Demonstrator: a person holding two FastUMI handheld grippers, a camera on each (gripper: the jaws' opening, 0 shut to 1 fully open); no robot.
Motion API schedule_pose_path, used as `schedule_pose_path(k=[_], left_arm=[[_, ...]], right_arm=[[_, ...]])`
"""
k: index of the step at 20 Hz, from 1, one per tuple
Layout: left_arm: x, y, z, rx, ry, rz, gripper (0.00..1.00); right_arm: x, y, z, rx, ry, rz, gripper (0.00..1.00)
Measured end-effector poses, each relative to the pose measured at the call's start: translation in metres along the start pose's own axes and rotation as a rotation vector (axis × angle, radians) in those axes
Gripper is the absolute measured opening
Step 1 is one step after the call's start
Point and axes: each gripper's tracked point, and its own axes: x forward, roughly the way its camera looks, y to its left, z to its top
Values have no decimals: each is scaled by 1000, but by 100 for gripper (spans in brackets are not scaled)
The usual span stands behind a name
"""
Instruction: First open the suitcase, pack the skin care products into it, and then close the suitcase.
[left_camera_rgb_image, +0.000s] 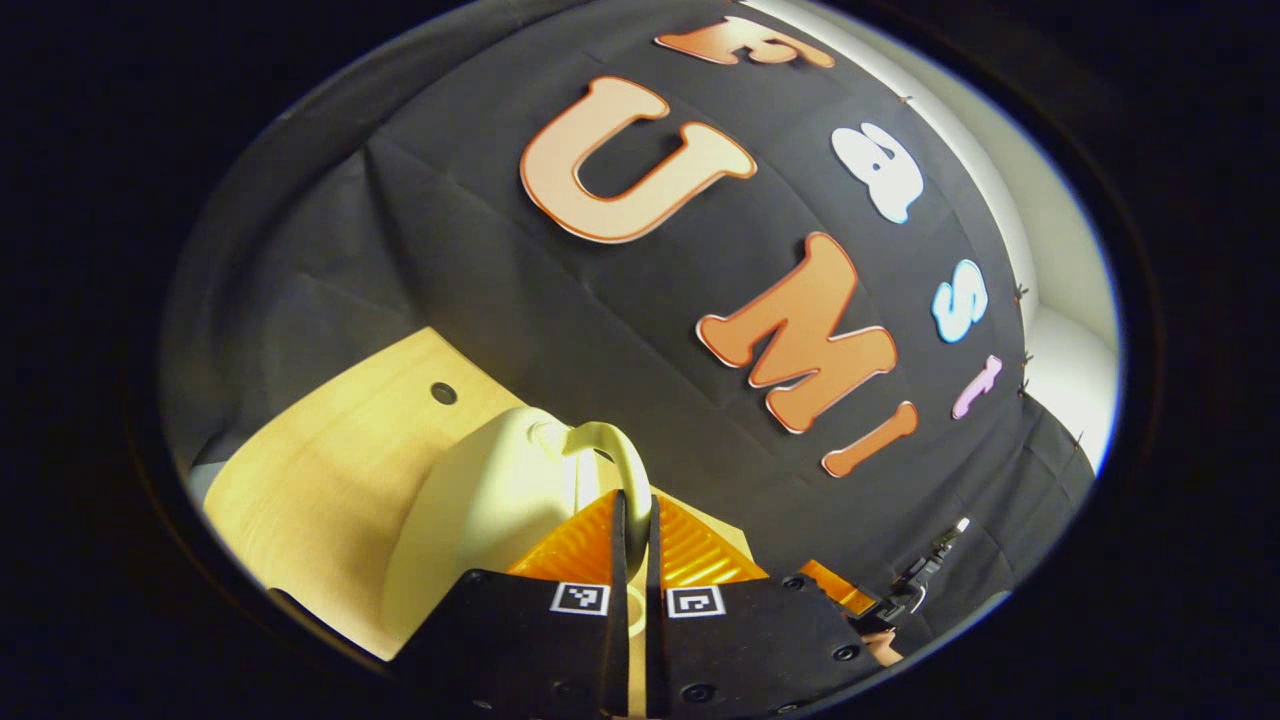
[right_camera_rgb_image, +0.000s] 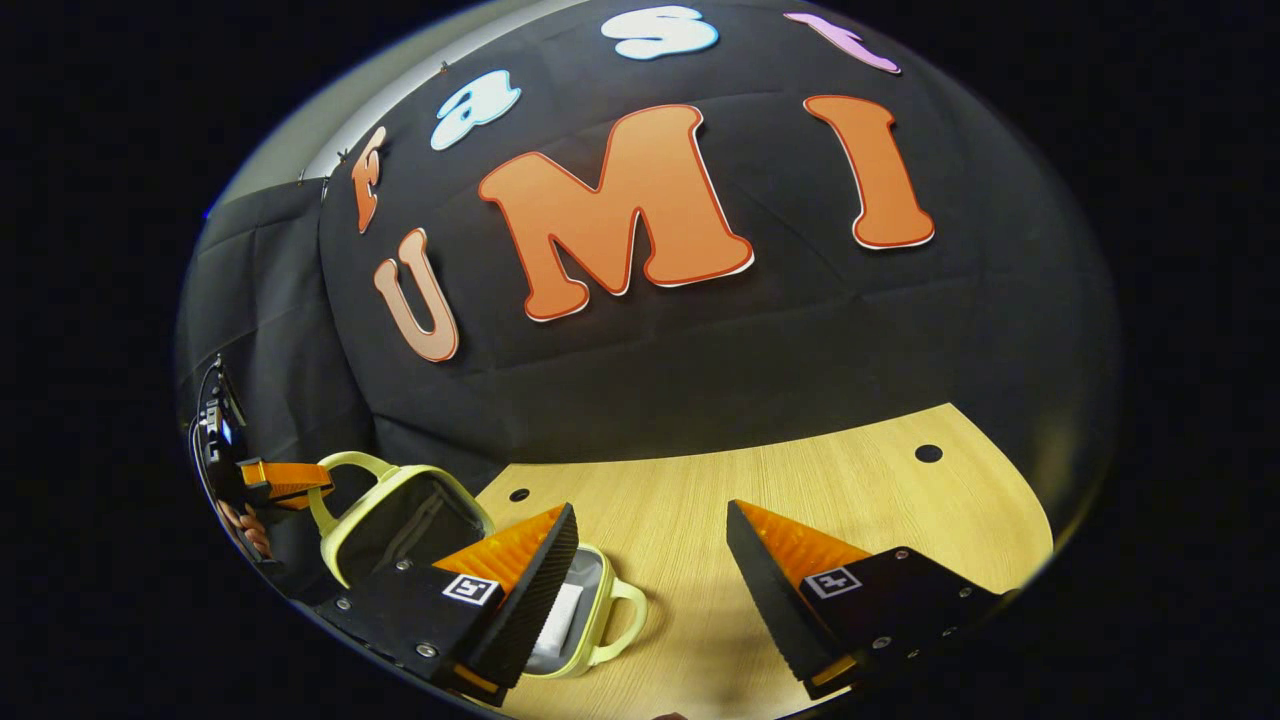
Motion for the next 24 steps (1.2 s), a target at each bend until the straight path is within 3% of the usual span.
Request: schedule_pose_path(k=[8,13,24], left_arm=[[42,-42,-64,27,108,-73,7],[70,-62,-120,-17,184,-111,7],[132,-76,-249,3,450,-64,7]], right_arm=[[9,-30,5,17,0,-7,95],[5,-45,0,29,18,-14,95],[-16,-69,-15,11,42,-31,95]])
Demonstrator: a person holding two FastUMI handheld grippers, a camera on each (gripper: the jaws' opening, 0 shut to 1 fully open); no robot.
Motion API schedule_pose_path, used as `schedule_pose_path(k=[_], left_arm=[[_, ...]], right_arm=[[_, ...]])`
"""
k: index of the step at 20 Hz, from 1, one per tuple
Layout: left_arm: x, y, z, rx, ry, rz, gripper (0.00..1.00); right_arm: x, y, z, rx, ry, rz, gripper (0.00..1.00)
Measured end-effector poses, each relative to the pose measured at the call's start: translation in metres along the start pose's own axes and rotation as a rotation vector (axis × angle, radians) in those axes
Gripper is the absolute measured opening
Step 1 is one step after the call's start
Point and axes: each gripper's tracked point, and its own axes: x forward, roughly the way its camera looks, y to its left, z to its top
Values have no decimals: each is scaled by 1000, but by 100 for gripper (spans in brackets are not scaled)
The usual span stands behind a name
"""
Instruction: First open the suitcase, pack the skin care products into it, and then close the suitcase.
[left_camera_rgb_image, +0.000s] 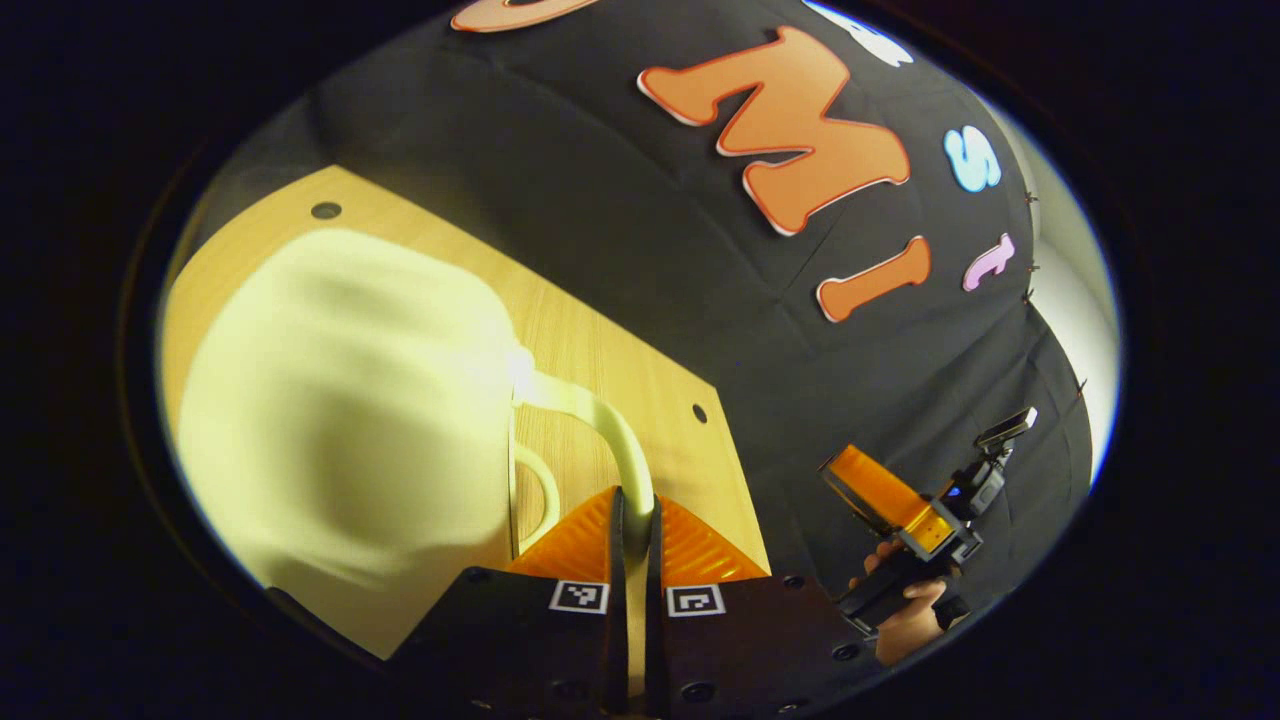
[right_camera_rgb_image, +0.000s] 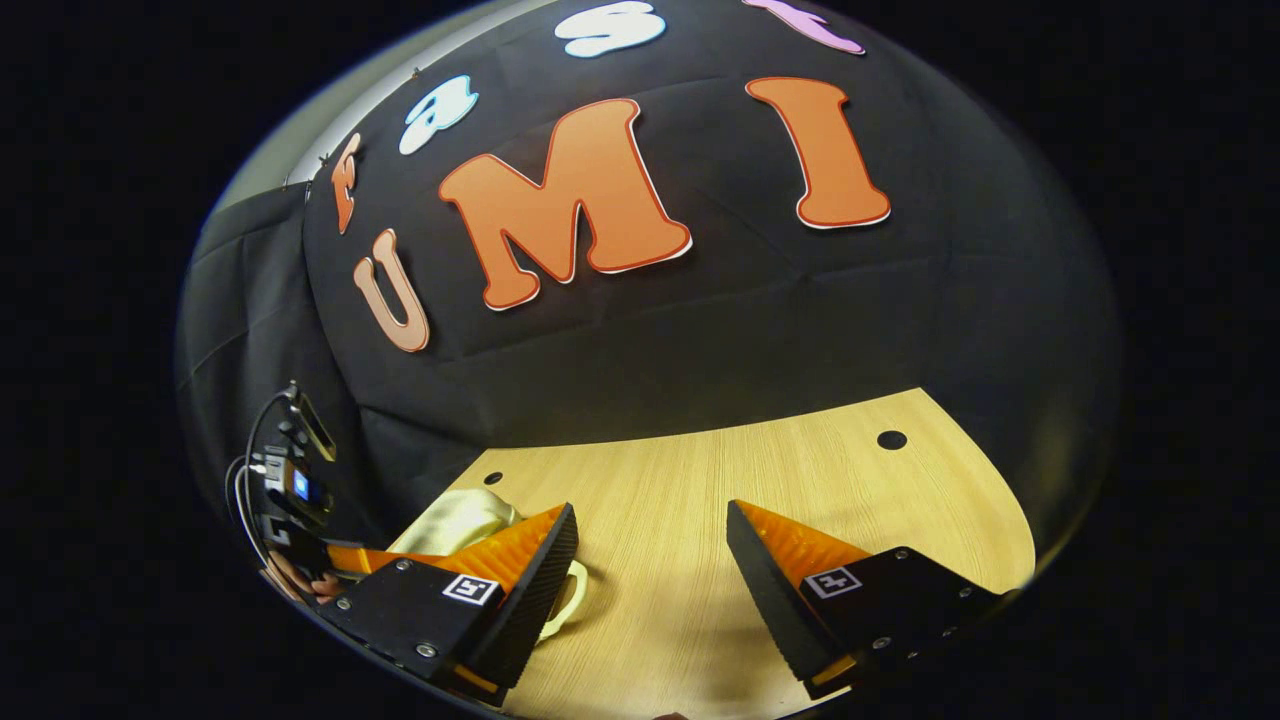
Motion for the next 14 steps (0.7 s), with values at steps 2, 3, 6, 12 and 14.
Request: schedule_pose_path(k=[2,3,6,12,14], left_arm=[[13,1,-18,22,52,23,7],[15,1,-26,24,75,26,7],[28,13,-46,80,127,83,7],[28,15,-46,159,129,161,21],[37,5,-50,182,116,147,37]], right_arm=[[0,-1,-2,-4,6,2,95],[0,-2,-2,-6,6,5,95],[0,-4,-4,-9,12,4,95],[-1,-8,-7,-8,17,1,95],[-2,-9,-4,-9,4,-2,95]])
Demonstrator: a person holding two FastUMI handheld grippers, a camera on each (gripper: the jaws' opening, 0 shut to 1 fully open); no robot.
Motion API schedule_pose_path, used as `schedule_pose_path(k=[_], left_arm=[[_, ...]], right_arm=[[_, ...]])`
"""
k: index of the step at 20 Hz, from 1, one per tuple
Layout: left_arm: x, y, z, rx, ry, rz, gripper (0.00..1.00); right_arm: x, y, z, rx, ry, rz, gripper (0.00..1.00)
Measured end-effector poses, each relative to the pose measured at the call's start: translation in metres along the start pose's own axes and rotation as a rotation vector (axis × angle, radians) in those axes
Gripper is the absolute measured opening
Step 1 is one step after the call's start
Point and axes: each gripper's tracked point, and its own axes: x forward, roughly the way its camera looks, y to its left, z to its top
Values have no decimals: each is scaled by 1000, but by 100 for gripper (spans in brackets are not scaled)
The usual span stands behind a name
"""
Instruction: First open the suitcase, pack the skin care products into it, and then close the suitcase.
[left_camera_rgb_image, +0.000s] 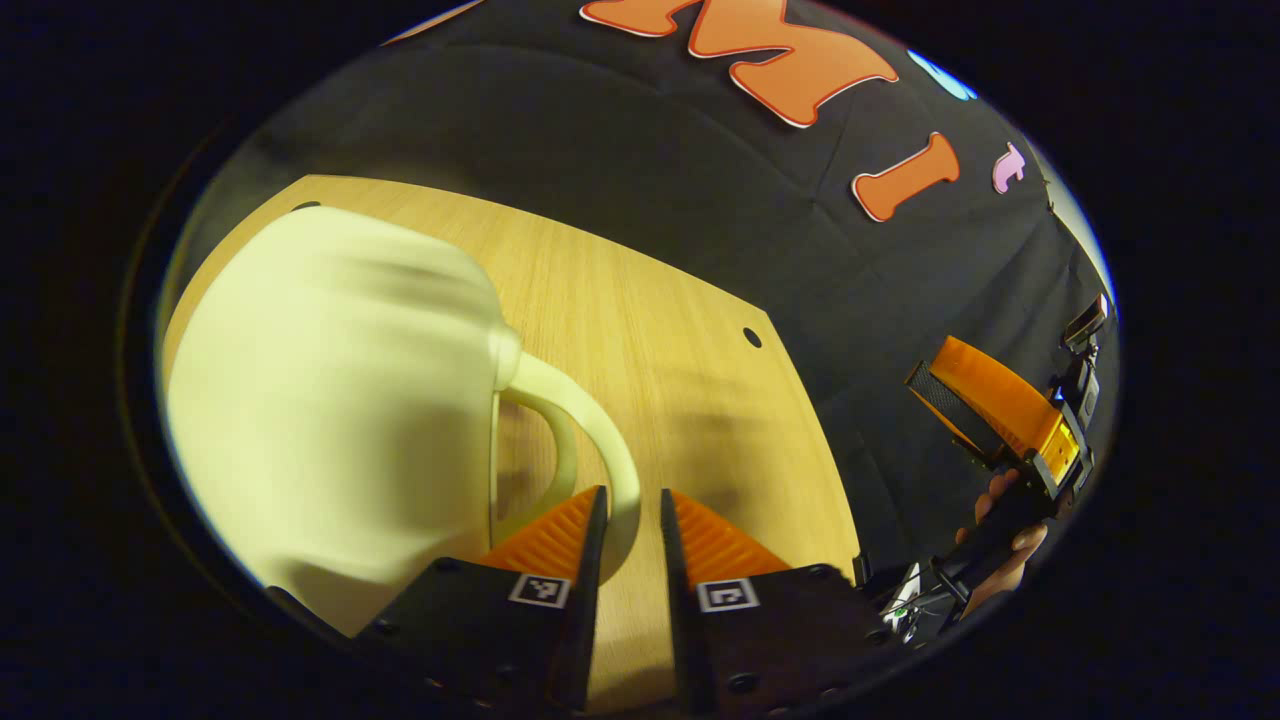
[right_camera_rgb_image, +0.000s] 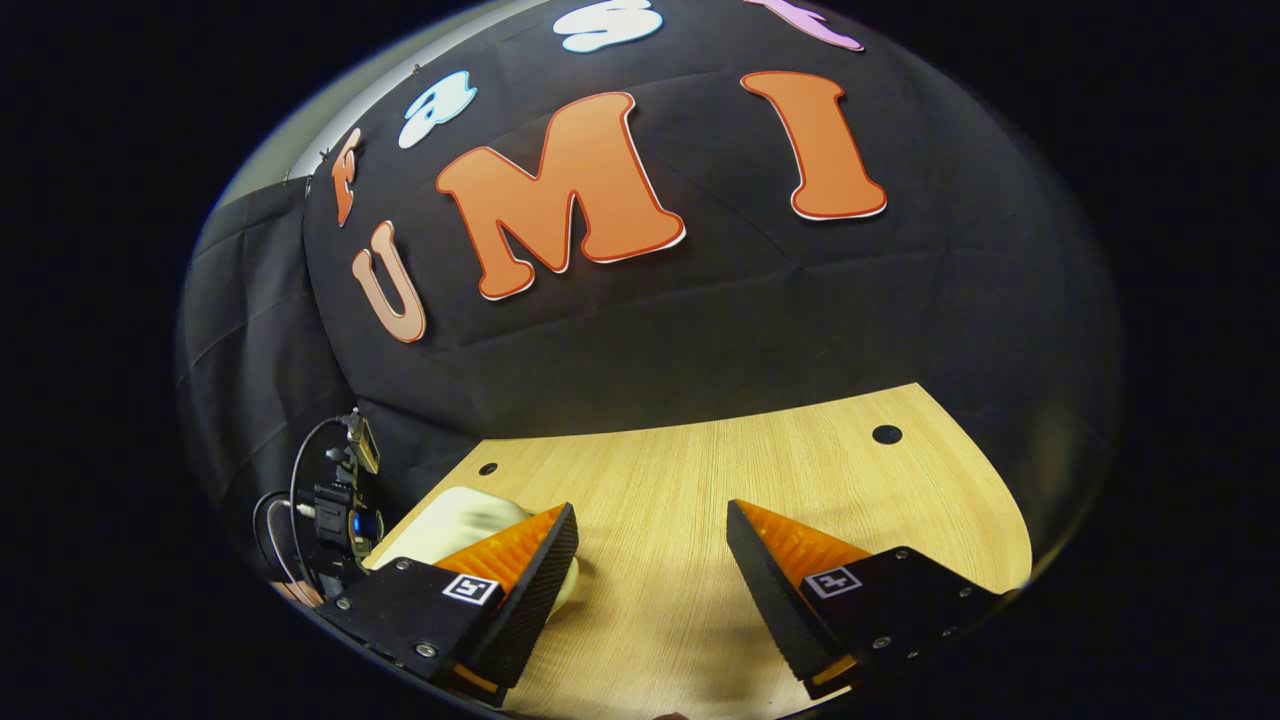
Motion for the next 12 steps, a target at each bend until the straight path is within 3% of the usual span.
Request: schedule_pose_path(k=[1,3,4,6,10,12], left_arm=[[1,-2,-3,22,6,-5,41],[-4,-16,-1,54,3,-30,63],[-8,-20,6,79,-20,-27,84],[-19,-34,32,121,-93,-20,97],[-58,-61,90,190,-273,13,97],[-87,-61,117,259,-388,70,98]], right_arm=[[-1,0,1,-3,-6,-2,95],[-2,-1,4,-19,-20,-13,95],[-3,-2,8,-30,-30,-20,95],[-5,1,16,-55,-61,-29,95],[-9,7,47,-132,-136,-39,95],[-16,16,65,-167,-192,-43,95]])
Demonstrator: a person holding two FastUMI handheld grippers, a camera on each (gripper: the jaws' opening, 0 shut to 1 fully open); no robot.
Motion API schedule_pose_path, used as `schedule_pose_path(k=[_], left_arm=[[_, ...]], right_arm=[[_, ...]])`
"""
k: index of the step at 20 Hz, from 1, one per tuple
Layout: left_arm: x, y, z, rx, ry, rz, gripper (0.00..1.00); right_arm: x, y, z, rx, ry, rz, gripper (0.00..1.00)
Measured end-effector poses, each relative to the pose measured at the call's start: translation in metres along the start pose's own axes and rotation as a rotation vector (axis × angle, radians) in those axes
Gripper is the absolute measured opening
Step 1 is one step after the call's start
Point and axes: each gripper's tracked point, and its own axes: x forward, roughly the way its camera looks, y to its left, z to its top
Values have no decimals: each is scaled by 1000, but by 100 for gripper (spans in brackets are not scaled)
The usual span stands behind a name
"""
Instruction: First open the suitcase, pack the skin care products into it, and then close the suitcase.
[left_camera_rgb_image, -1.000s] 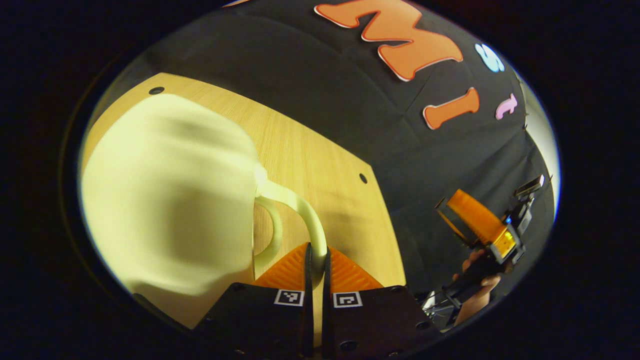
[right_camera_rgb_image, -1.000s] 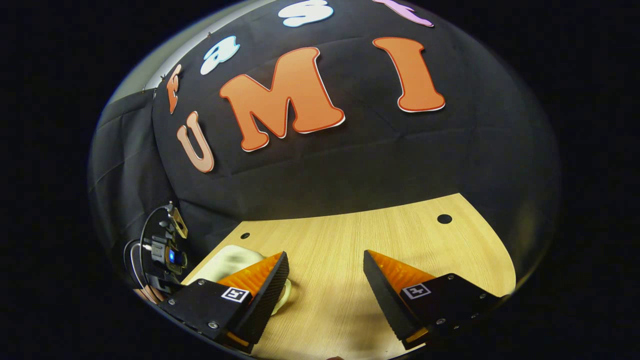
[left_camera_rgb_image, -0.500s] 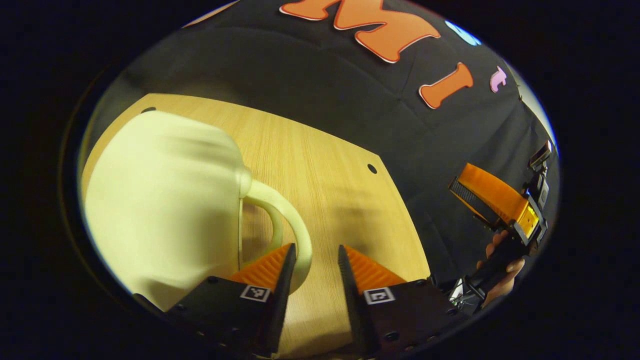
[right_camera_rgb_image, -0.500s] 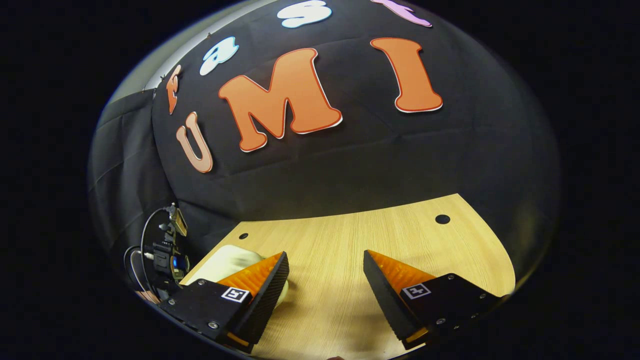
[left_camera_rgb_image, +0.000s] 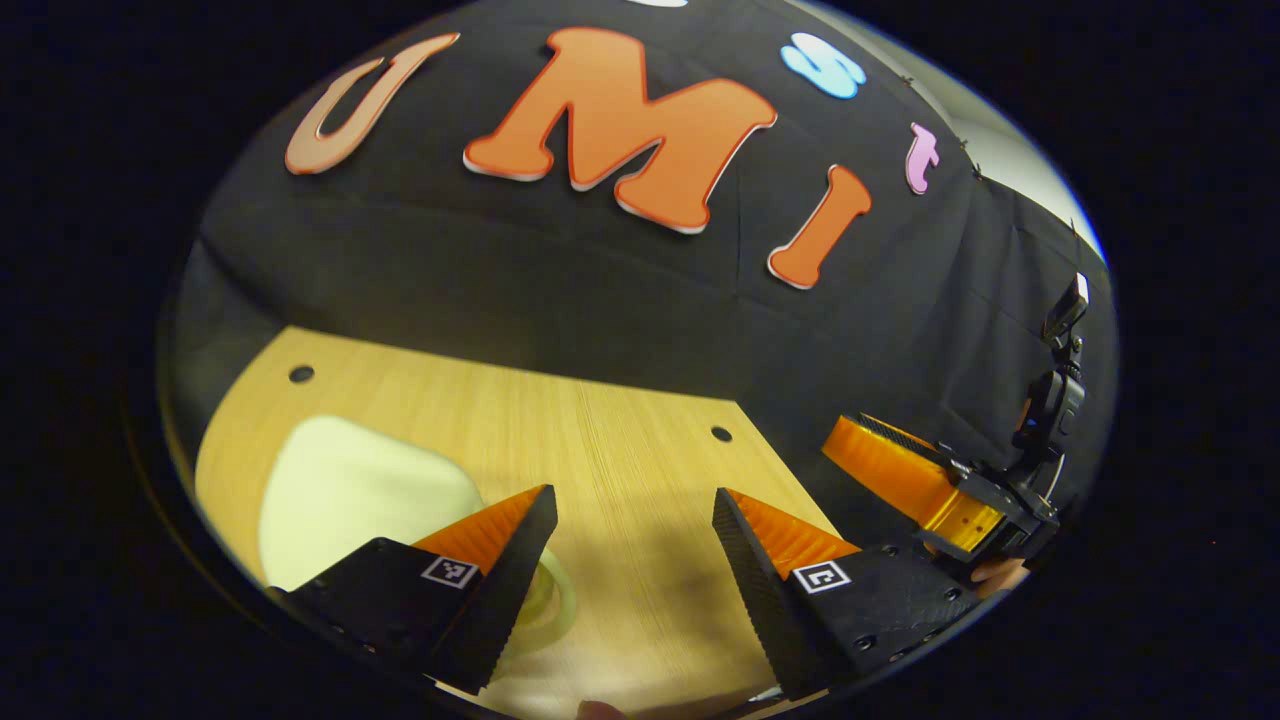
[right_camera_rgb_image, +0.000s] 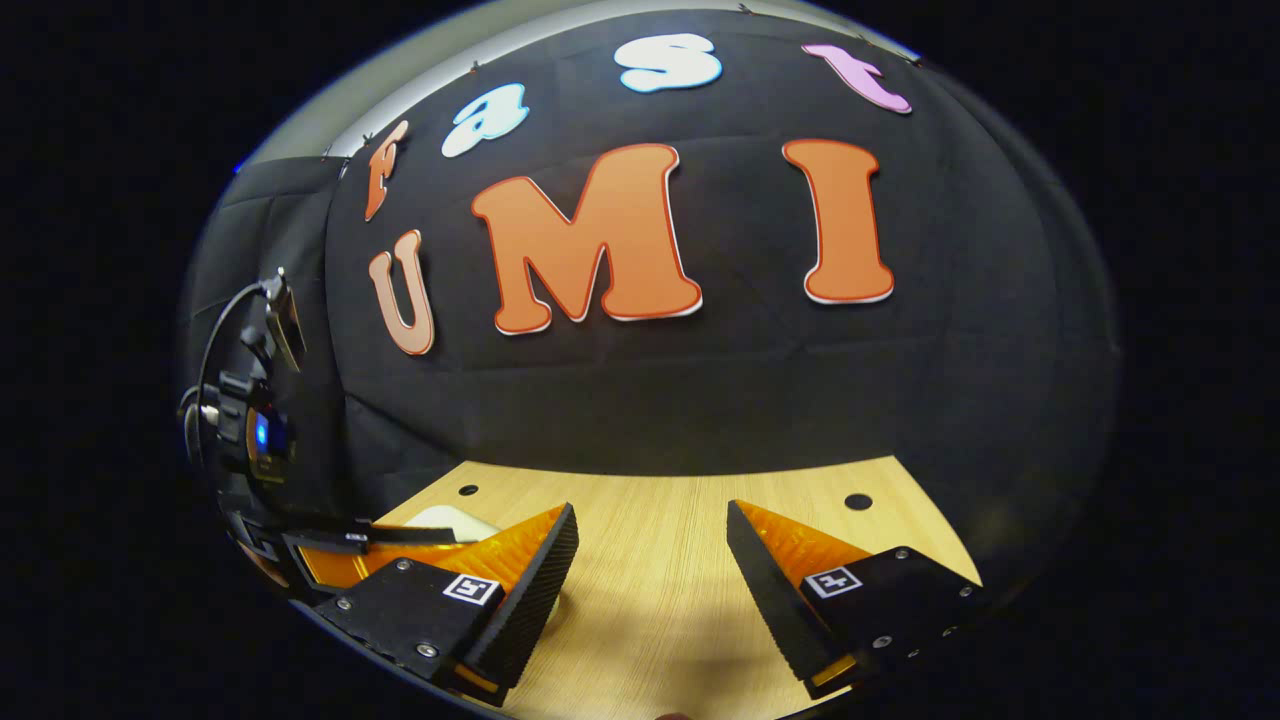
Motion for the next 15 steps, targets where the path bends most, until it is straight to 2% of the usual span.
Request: schedule_pose_path(k=[3,5,10,13,15], left_arm=[[-19,9,40,133,-152,107,98],[-31,13,61,177,-237,146,98],[-65,14,96,204,-427,222,97],[-72,1,91,196,-472,273,98],[-67,-16,83,208,-475,270,98]], right_arm=[[-5,5,31,-60,-92,-14,95],[-10,8,51,-91,-151,-25,95],[-23,22,77,-155,-264,-17,95],[-23,23,71,-198,-256,-33,95],[-24,25,66,-172,-247,-18,95]])
